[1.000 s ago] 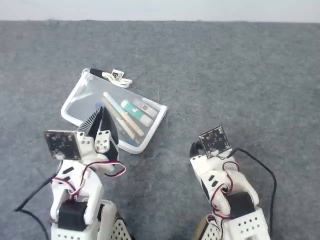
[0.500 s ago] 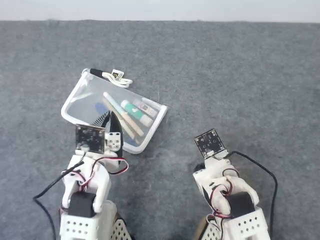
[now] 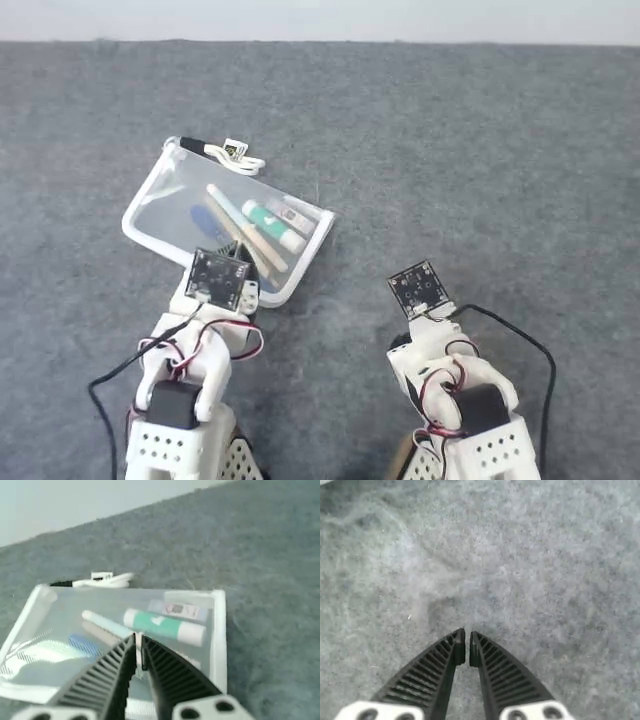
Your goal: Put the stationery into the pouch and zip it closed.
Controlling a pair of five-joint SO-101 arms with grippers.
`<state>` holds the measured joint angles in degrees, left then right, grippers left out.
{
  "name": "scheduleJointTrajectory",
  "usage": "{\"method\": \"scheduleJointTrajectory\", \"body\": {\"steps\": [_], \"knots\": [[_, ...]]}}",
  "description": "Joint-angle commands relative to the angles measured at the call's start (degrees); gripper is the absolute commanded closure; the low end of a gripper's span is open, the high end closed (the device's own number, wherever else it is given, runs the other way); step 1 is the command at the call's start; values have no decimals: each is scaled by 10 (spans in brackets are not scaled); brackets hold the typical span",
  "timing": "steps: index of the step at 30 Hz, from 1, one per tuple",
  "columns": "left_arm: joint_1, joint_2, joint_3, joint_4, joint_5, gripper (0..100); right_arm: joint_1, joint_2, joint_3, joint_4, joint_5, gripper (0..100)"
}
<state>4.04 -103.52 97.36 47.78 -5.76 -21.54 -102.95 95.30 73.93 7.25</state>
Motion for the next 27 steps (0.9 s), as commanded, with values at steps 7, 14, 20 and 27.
{"method": "scheduleJointTrajectory", "body": {"steps": [7, 14, 20, 27], "knots": [[4, -8, -8, 119, -9, 987, 8, -9, 12, 4, -4, 991], [6, -8, -8, 179, -8, 987, 8, -9, 12, 4, -4, 991], [4, -8, -8, 201, -5, 988, 8, -9, 12, 4, -4, 991], [4, -8, -8, 233, -5, 988, 8, -9, 12, 4, -4, 991]]}}
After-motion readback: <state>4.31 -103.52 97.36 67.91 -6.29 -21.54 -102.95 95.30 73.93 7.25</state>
